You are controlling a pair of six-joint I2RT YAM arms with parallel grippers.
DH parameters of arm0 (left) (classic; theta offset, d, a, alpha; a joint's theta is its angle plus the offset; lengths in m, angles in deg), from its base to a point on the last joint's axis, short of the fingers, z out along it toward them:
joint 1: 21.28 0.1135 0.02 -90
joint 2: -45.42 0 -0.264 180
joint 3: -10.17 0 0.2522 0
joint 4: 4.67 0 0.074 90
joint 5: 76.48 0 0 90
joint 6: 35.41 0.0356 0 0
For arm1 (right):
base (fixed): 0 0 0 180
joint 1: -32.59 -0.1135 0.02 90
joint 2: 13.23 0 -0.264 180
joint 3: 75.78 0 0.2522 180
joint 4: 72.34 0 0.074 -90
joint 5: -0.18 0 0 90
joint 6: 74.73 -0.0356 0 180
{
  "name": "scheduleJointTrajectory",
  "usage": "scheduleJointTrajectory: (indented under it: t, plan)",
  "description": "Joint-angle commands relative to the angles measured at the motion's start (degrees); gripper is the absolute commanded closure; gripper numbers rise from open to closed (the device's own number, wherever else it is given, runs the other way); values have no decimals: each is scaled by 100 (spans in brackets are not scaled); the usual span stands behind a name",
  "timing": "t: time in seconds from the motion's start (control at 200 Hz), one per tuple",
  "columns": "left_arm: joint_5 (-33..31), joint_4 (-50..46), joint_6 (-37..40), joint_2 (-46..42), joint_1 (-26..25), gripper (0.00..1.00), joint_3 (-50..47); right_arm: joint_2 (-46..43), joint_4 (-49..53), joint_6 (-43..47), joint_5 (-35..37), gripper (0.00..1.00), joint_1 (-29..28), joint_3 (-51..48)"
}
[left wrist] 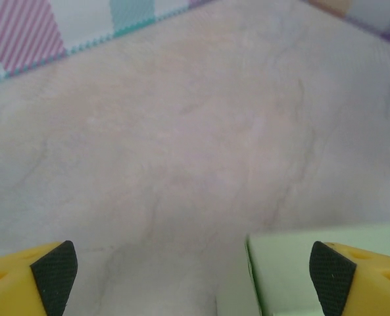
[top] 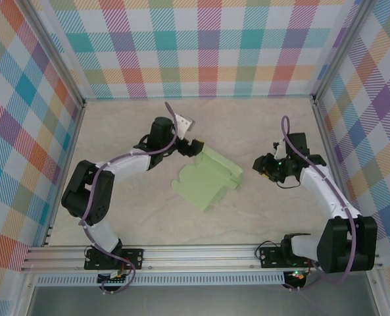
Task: Fold the paper box
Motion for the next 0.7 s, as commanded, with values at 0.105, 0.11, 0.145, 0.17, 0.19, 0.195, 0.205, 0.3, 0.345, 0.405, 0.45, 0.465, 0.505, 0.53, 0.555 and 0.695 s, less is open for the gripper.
scheduleJointTrajectory:
  t: [0.105,0.11,0.145,0.17,0.19,0.195,0.205,0.3,0.345,0.405,0.45,0.465,0.505,0.53,0.555,0.695]
  plan:
    - [-194,-356,-1207,-14,135,7,271,436,-467,798,-1217,80,-41,-55]
    - [-188,-345,-1238,-11,139,7,266,446,-468,816,-1229,80,-49,-57]
    - [-131,-328,-1397,15,168,7,259,526,-554,892,-1328,80,-85,-82]
    - [-86,-381,-1459,46,172,8,288,564,-581,904,-1338,79,-120,-101]
    - [-44,-441,-1486,72,174,8,326,585,-603,912,-1331,77,-158,-108]
    - [-34,-454,-1491,85,176,8,333,591,-611,913,-1321,77,-164,-110]
    - [-13,-487,-1502,101,173,8,350,595,-629,913,-1317,76,-184,-116]
    - [29,-696,-1594,224,140,8,471,530,-740,891,-1017,65,-323,-182]
    - [8,-752,-1594,255,128,7,497,500,-819,849,-987,62,-328,-213]
    - [95,-886,-1532,321,108,7,560,522,-823,810,-992,61,-328,-200]
    - [129,-1026,-1462,355,83,7,615,550,-812,776,-1004,61,-329,-184]
    - [148,-1059,-1419,356,75,7,625,560,-813,755,-998,60,-336,-185]
    - [188,-1120,-1278,359,43,7,631,577,-841,699,-1008,60,-345,-206]
    - [190,-1118,-1203,357,25,7,616,579,-851,659,-1021,60,-354,-224]
    - [198,-1102,-1116,340,14,7,587,582,-852,623,-1015,60,-367,-233]
    - [479,-526,-315,109,7,5,157,736,-702,640,-769,60,-501,-101]
